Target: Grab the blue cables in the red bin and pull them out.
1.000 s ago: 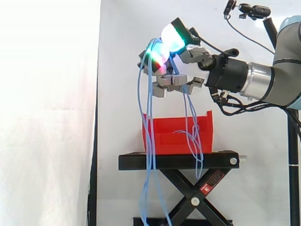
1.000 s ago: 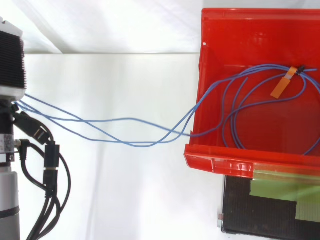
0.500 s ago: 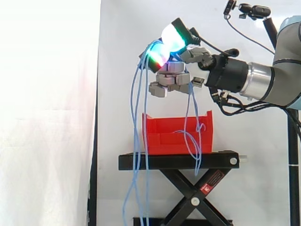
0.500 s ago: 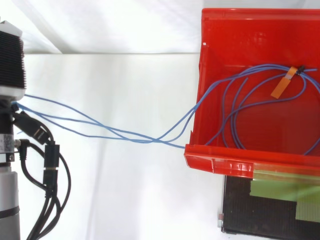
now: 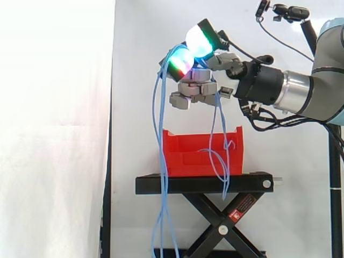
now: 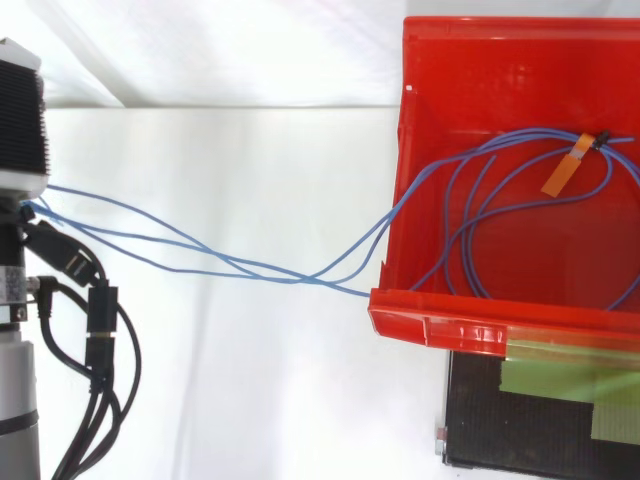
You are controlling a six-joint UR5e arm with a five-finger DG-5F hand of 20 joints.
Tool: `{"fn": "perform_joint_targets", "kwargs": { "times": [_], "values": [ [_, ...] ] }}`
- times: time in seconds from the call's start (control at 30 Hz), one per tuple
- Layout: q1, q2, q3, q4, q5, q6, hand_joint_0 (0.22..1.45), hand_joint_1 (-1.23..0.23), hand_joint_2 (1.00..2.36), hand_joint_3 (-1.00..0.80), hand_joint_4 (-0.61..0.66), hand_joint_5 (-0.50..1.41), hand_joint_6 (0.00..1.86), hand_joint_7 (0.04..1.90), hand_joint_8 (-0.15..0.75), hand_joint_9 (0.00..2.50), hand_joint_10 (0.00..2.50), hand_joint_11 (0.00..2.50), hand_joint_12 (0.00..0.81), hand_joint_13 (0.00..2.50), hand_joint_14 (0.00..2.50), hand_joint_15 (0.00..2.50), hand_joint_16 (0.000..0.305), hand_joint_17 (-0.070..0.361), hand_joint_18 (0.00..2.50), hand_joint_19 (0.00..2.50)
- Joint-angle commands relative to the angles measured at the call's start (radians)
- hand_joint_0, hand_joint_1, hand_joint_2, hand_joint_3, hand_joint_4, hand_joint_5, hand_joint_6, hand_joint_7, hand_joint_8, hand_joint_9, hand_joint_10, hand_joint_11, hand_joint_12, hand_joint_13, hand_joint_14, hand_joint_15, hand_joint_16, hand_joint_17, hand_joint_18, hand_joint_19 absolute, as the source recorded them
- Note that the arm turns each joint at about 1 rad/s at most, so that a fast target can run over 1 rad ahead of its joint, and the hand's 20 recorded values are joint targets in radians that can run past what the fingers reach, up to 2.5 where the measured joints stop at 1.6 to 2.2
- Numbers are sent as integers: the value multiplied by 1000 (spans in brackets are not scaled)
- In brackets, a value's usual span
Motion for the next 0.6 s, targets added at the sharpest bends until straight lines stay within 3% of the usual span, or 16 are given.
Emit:
{"fn": "perform_joint_targets", "kwargs": {
  "times": [0.0, 0.13, 0.57],
  "values": [
    [0, 0, 0, 7, -14, -6, 794, -848, 1000, -1000, 169, 877, 519, 573, 192, 1266, 565, 1451, 302, 1249, 853, 1314, 44, 100, 980, 1207],
    [-1, 0, 1, 23, -32, -22, 779, -839, 1000, -1000, 178, 879, 497, 581, 195, 1268, 560, 1449, 311, 1250, 851, 1312, 45, 102, 982, 1202],
    [-1, 0, 0, 27, -43, -28, 719, -769, 1000, -1000, 207, 896, 443, 590, 211, 1284, 556, 1437, 327, 1265, 880, 1264, 48, 109, 998, 1188]
  ]
}}
